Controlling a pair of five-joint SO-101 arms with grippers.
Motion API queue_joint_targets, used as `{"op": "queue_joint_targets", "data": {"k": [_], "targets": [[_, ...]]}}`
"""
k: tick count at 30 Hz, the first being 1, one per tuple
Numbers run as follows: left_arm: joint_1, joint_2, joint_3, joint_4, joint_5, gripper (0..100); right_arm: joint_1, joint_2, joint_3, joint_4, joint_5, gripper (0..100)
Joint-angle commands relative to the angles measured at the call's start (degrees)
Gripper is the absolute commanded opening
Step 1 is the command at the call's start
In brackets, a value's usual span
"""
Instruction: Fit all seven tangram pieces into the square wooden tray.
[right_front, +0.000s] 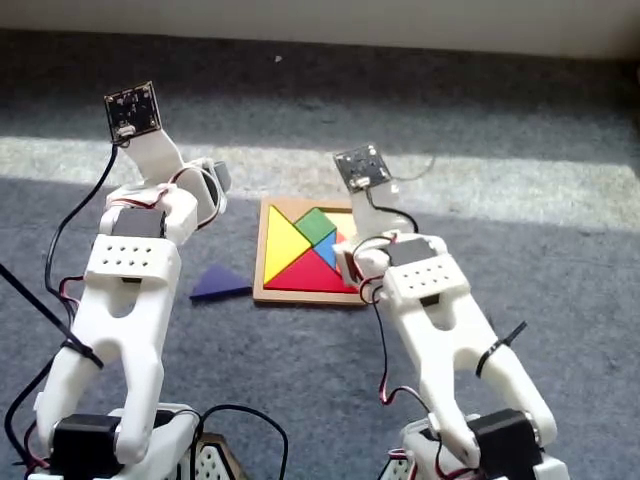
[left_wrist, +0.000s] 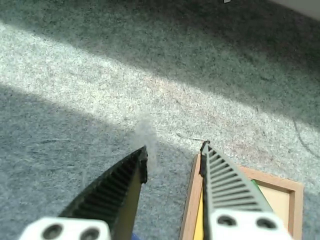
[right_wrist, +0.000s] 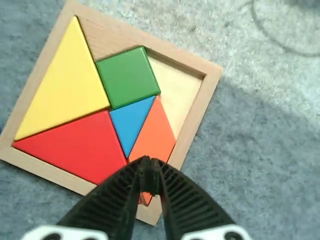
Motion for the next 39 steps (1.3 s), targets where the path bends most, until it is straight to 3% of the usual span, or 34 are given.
{"op": "queue_joint_targets", "data": {"k": [1, 11, 21, 31, 36, 39], "targets": [[-0.7, -2.1, -0.5, -1.1, -0.4, 19, 0.4, -5.8, 1.2, -0.7, 0.0, 0.9], [-0.7, -2.1, -0.5, -1.1, -0.4, 19, -0.1, 0.3, 3.6, -11.3, 0.0, 1.0], [-0.7, -2.1, -0.4, -1.1, -0.4, 19, -0.1, 9.4, 0.7, -11.3, 0.4, 1.0], [-0.7, -2.1, -0.4, -1.1, -0.4, 19, -1.4, 9.2, -4.6, 5.1, 3.0, 1.0], [-0.7, -2.1, -0.5, -1.1, -0.4, 19, 0.7, 7.7, -6.5, 7.3, 3.5, 0.6], [-0.7, -2.1, -0.5, -1.1, -0.4, 19, 3.2, 3.6, -6.9, 7.2, 0.0, 0.6]]}}
